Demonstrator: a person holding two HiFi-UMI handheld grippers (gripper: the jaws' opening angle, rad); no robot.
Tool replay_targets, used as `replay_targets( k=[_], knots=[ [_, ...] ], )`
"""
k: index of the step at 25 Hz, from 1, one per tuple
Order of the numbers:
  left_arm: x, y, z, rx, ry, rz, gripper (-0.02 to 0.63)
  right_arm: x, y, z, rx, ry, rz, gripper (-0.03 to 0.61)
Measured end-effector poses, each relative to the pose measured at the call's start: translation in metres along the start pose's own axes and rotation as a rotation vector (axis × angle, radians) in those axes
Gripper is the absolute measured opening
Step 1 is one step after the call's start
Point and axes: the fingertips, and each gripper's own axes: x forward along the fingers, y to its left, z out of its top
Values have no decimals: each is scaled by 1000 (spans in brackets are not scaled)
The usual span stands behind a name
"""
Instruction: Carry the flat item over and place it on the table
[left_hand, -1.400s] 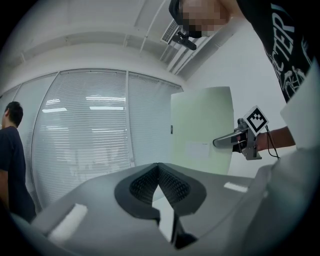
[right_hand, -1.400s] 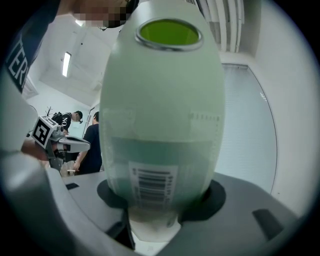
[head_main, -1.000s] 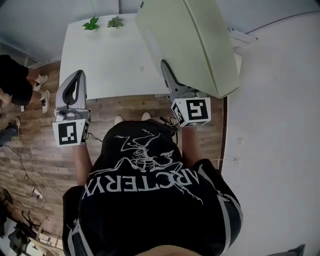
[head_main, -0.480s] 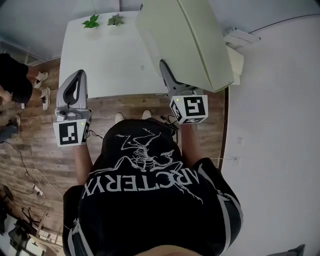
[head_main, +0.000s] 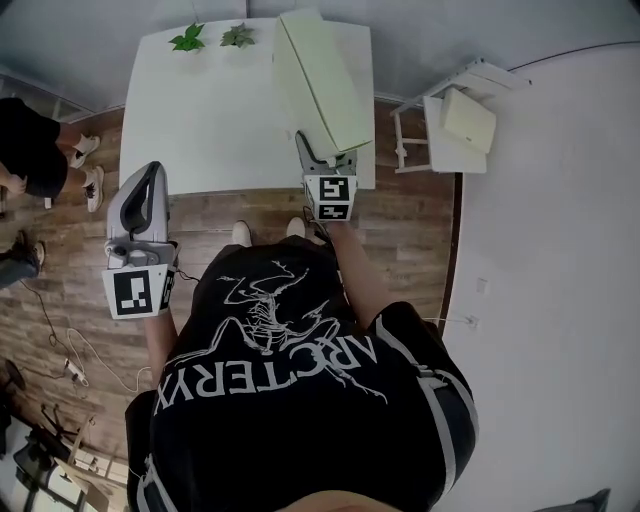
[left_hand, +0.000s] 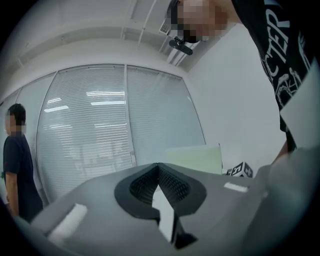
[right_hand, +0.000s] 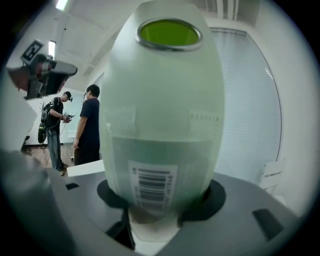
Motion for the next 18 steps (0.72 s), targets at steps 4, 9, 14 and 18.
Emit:
replay_targets(
  k=[4,9,14,18],
  knots=[
    [-12,-2,-4,1,49,10,11,21,14,-47,-1,64,16,261],
    [-21,-2,-8,25,82,27,11,33,15,-83,35,114,-13,261],
    [-26,0,-10,27,103,35,11,37,11,-89,45,98,-45,261],
    [-29,-2,-11,18,107,37,11,41,15,-90,24,74,-47,261]
  ],
)
